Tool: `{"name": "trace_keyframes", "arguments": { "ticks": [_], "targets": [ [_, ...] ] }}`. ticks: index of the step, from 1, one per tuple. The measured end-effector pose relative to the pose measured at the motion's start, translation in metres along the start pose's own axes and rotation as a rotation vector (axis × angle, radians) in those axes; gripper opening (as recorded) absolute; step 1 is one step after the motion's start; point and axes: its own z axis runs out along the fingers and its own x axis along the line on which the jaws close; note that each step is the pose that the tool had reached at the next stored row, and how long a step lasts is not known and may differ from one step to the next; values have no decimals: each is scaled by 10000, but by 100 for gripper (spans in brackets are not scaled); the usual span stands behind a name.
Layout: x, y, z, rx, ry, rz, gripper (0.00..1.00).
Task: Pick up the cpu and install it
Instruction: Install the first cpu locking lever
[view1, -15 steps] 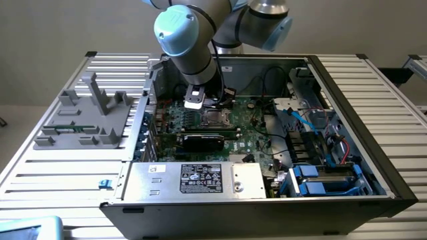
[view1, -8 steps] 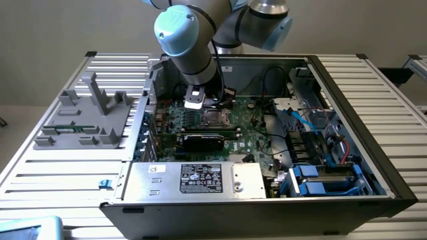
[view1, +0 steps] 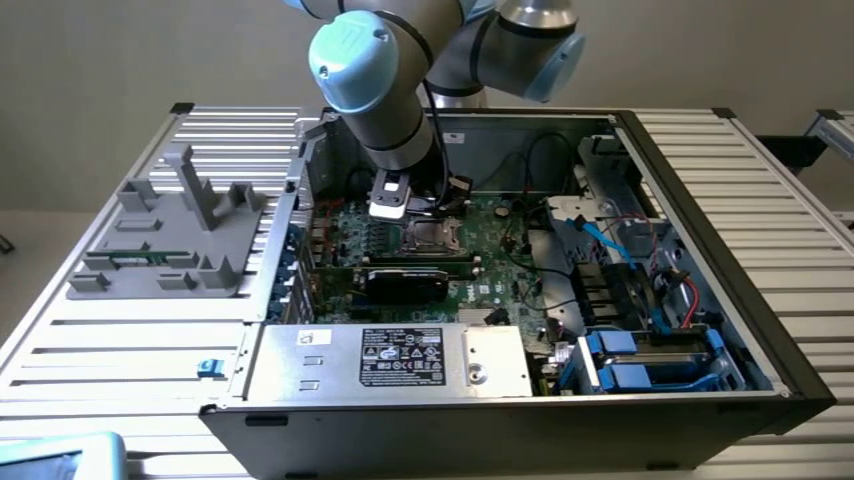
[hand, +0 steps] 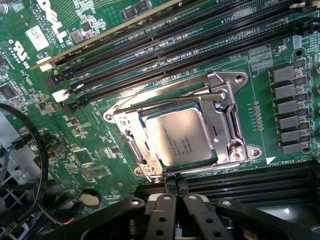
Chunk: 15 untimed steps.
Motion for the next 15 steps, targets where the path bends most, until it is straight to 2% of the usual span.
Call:
{"name": "trace_keyframes", "arguments": {
  "ticks": [15],
  "targets": [
    [25,-7,9,1,0,0,11]
  ]
}}
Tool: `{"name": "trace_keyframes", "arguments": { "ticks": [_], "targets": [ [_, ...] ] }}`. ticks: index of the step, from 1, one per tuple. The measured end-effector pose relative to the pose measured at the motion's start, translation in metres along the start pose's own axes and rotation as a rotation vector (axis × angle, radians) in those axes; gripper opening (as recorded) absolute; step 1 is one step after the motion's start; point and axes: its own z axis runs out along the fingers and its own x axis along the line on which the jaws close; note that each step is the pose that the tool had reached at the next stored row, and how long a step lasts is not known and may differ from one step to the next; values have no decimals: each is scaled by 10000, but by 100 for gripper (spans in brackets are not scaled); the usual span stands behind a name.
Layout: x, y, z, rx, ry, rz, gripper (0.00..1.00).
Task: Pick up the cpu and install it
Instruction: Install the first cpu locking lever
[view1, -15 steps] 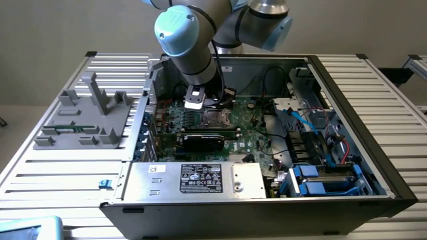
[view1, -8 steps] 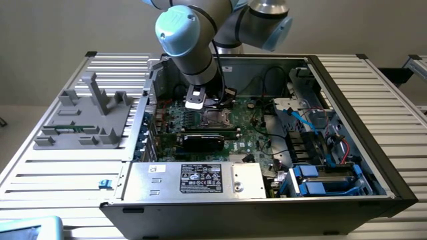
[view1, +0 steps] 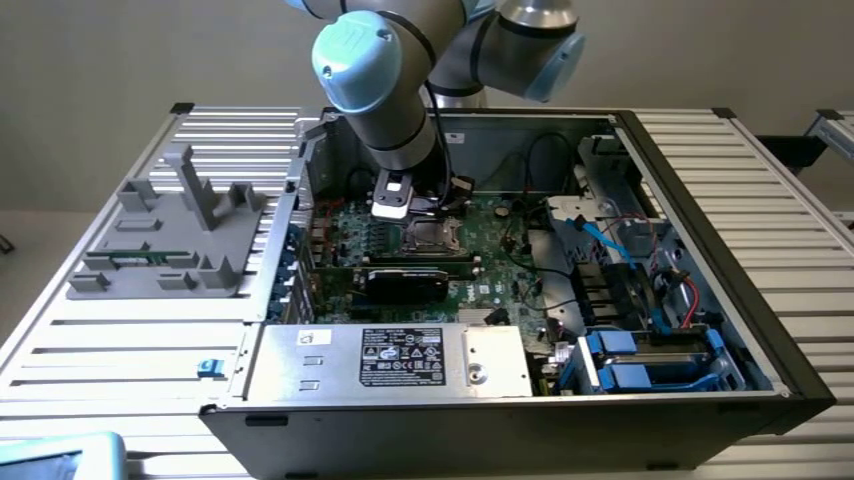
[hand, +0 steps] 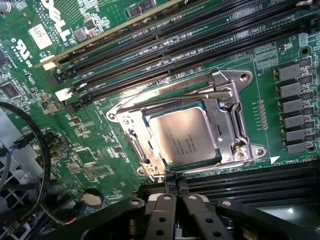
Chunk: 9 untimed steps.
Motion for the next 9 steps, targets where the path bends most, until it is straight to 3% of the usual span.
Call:
{"name": "trace_keyframes", "arguments": {
  "ticks": [9],
  "targets": [
    [-3,-9,4,1,0,-1,11]
  ]
}}
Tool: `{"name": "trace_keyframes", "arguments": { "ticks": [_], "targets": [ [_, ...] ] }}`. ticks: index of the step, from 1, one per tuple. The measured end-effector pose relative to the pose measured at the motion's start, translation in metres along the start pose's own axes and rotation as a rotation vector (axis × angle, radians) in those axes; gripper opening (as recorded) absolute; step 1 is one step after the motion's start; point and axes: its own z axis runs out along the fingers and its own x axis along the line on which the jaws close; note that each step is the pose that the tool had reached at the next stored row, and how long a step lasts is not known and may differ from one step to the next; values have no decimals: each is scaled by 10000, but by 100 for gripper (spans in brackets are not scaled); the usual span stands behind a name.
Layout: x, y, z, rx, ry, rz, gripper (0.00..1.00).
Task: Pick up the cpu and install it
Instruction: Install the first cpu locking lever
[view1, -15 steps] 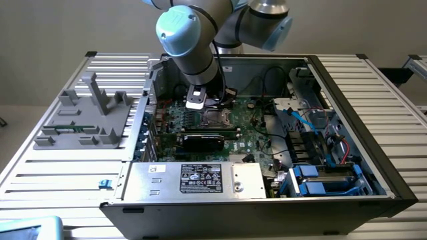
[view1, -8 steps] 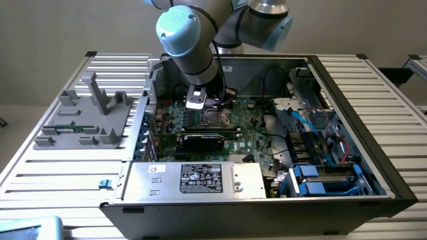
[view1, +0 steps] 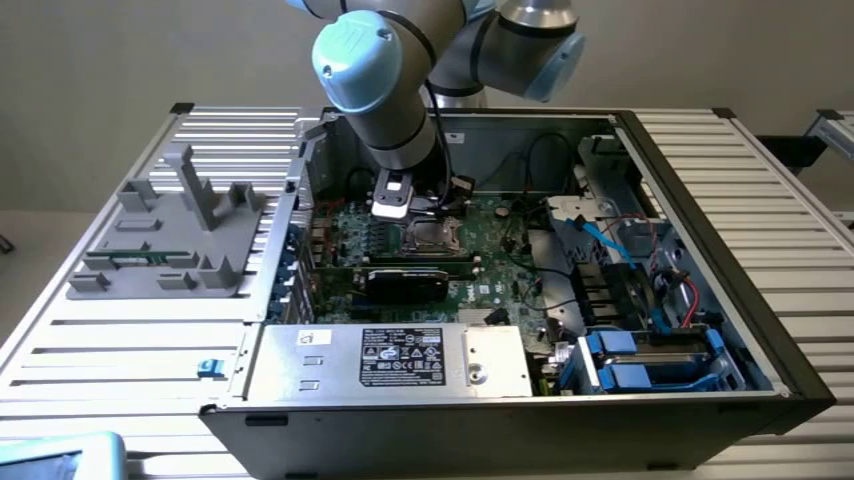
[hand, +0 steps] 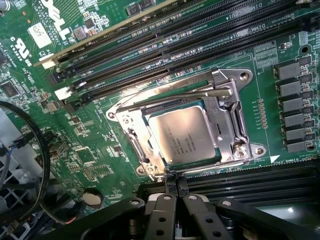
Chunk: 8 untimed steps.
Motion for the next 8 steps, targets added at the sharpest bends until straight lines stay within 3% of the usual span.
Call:
{"name": "trace_keyframes", "arguments": {
  "ticks": [8],
  "targets": [
    [-4,-10,4,-1,0,0,11]
  ]
}}
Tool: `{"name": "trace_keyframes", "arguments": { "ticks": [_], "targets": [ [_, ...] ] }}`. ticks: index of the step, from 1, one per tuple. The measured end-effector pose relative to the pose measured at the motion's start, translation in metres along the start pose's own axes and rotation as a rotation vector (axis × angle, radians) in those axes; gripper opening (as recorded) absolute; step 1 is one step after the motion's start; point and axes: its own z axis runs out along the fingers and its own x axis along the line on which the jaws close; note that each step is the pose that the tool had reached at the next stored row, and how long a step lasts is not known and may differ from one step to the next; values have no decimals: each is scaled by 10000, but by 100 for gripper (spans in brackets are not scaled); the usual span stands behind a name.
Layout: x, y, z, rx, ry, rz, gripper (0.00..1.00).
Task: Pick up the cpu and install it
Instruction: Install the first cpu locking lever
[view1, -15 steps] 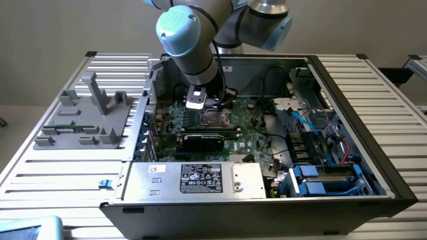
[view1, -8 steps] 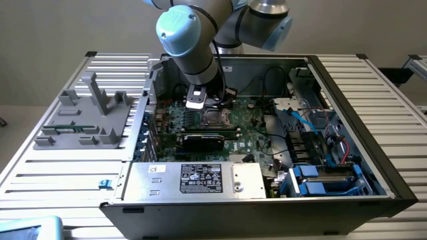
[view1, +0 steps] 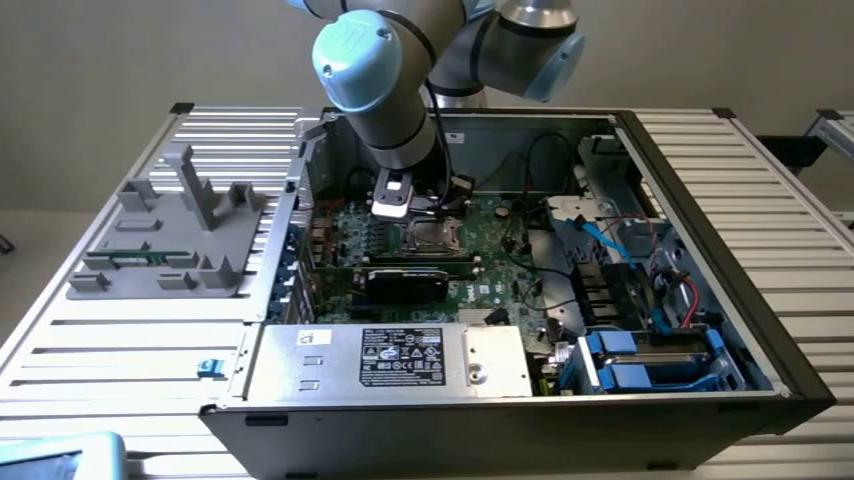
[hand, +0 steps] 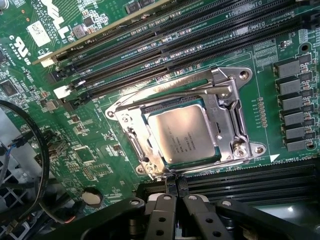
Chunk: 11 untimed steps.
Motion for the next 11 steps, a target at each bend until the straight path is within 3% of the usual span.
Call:
{"name": "trace_keyframes", "arguments": {
  "ticks": [8,11],
  "targets": [
    [-2,-13,-4,0,-1,0,11],
    [8,-39,-63,0,0,0,11]
  ]
}}
